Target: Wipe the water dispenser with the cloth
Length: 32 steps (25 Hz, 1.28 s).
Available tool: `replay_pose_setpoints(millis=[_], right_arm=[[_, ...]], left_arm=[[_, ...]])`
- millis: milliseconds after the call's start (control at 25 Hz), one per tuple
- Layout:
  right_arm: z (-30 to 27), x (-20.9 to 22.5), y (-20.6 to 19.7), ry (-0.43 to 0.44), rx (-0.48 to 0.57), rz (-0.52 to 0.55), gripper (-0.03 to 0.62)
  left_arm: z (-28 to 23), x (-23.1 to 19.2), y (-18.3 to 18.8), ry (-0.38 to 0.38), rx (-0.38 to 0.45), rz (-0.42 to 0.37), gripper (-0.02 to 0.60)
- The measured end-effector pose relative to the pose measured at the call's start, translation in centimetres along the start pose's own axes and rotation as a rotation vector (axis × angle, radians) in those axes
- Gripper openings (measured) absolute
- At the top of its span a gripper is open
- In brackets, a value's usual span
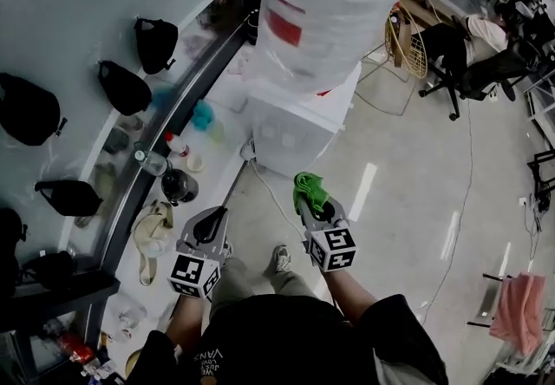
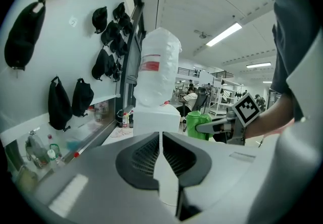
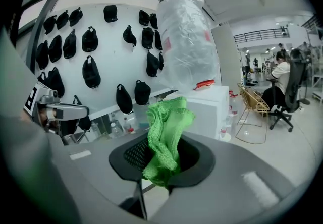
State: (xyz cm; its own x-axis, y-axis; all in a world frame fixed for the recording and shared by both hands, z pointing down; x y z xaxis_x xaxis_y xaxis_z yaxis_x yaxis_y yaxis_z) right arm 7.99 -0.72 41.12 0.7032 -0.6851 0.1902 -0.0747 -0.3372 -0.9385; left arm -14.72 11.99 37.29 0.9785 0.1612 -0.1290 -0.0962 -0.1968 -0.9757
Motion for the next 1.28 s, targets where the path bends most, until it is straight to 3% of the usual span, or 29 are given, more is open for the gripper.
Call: replay_pose_setpoints(millis=[120, 360, 600, 1000, 1280], right_arm=[[-3.5, -0.4, 0.3, -0.050, 0.002, 0.022, 0.092], [-10.1, -2.6, 0.6, -0.150, 0.031, 0.023, 0.092], [-17.5, -4.2, 0.5, -0.192, 0.072, 0.010, 0.092], [-27.5, -4.6, 1.2, -0.186, 0.122, 0.044, 0.092], [-26.8, -1.3, 0.7, -0.220, 0.105, 0.044, 0.092]], left_arm=[[-1.6, -2.7, -0.6, -0.034, -0.014, 0.022, 0.003], [-4.9, -8.1, -1.1, -0.212, -0.060, -0.008, 0.003], [-7.3, -11.7, -1.7, -0.321, -0.065, -0.020, 0.003], [-6.6, -14.4, -3.2, -0.301, -0.073, 0.012, 0.003], [-6.7, -13.1, -3.7, -0.308, -0.094, -0.004, 0.003]])
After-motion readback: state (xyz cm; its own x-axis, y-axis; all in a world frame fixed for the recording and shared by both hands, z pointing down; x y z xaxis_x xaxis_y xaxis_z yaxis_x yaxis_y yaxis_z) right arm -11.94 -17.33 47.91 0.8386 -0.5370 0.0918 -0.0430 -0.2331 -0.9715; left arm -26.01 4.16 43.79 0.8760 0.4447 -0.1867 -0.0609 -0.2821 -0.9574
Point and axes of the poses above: the fingertips, and each gripper's own axes: z backward along the fingers, x to its right, y out of its top, the point moved 7 cm from there along z, backward along the fingers, and after that the axes turned 9 degrees about x, right-handed, at the moved point
